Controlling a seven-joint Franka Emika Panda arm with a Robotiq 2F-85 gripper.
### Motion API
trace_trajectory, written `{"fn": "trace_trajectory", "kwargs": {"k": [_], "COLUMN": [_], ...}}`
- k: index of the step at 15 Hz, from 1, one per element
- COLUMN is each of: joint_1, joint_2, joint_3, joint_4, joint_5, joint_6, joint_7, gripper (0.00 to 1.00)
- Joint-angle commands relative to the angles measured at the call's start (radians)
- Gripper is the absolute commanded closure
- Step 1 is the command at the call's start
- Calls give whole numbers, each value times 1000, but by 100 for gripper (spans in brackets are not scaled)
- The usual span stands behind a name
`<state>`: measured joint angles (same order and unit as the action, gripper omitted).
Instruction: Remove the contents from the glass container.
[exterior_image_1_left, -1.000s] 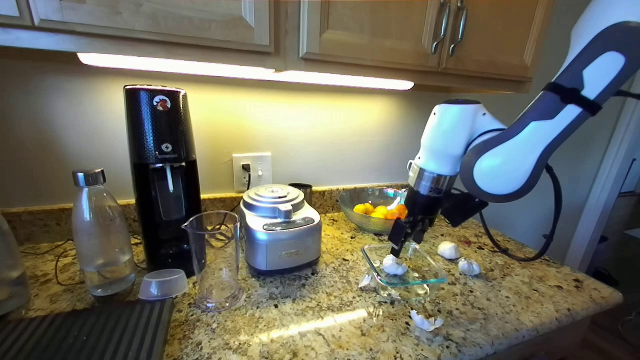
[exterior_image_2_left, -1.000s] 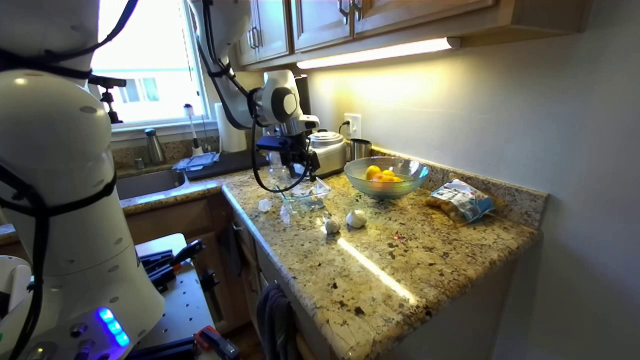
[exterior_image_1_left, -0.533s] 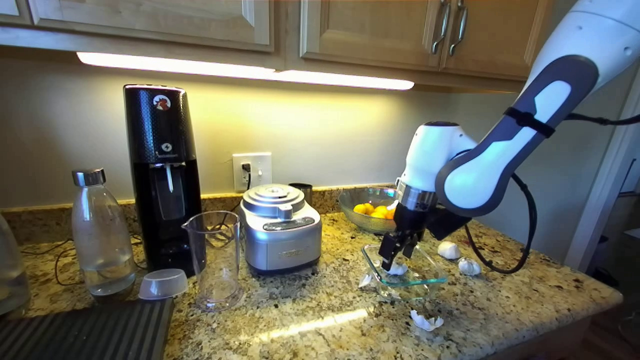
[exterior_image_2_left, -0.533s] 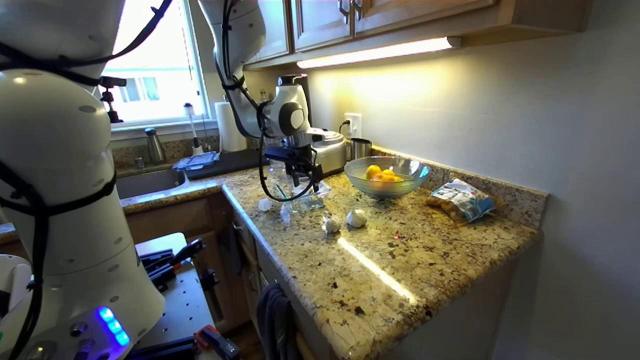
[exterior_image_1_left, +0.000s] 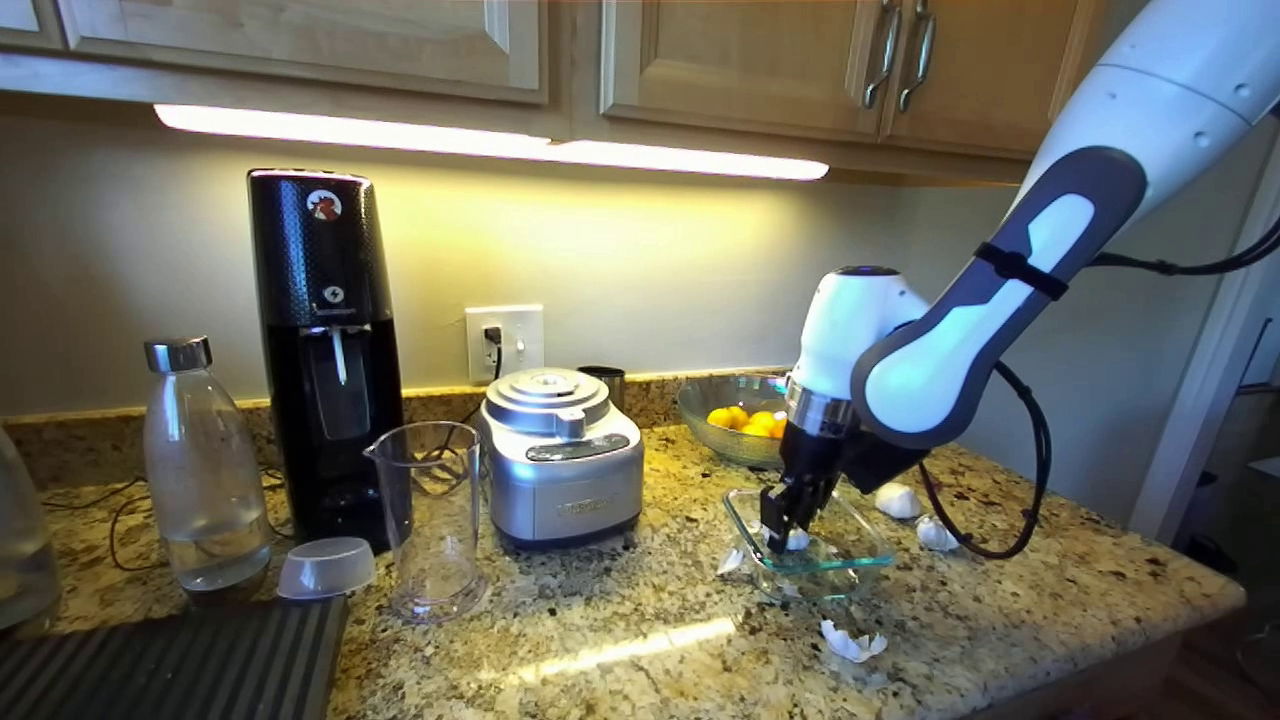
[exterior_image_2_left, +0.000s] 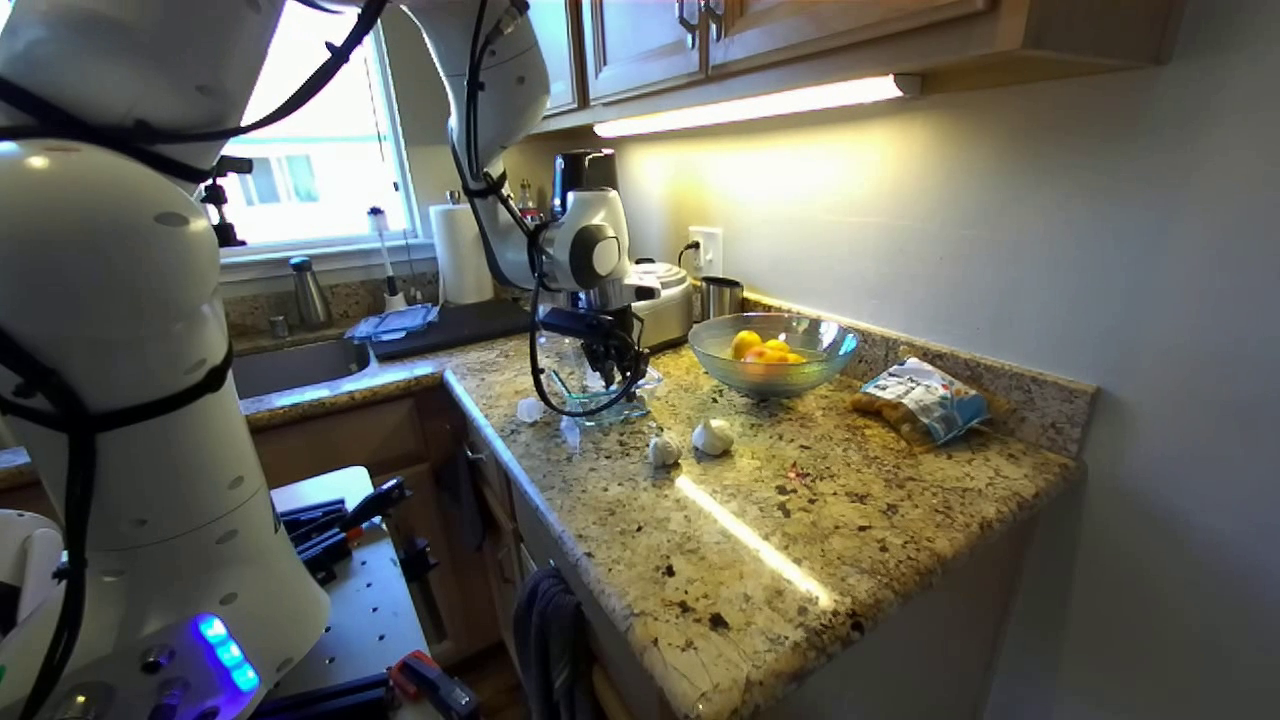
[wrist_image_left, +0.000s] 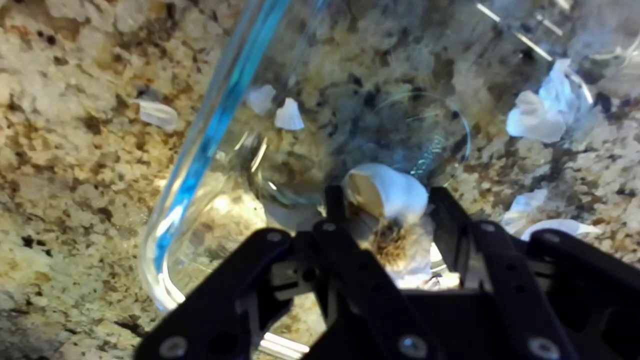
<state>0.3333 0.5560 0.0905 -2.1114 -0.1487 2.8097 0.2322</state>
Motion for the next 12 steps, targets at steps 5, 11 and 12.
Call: {"fn": "trace_trajectory", "kwargs": {"k": [5, 11, 12], "joint_1": [-9, -32, -33], "joint_2": [-93, -271, -300], "joint_3": [8, 31, 28], "joint_4": [-65, -162, -175], "joint_5": [17, 24, 18], "joint_6": [-31, -113, -126], "joint_7": [-43, -76, -71], "gripper": [85, 85, 85]}}
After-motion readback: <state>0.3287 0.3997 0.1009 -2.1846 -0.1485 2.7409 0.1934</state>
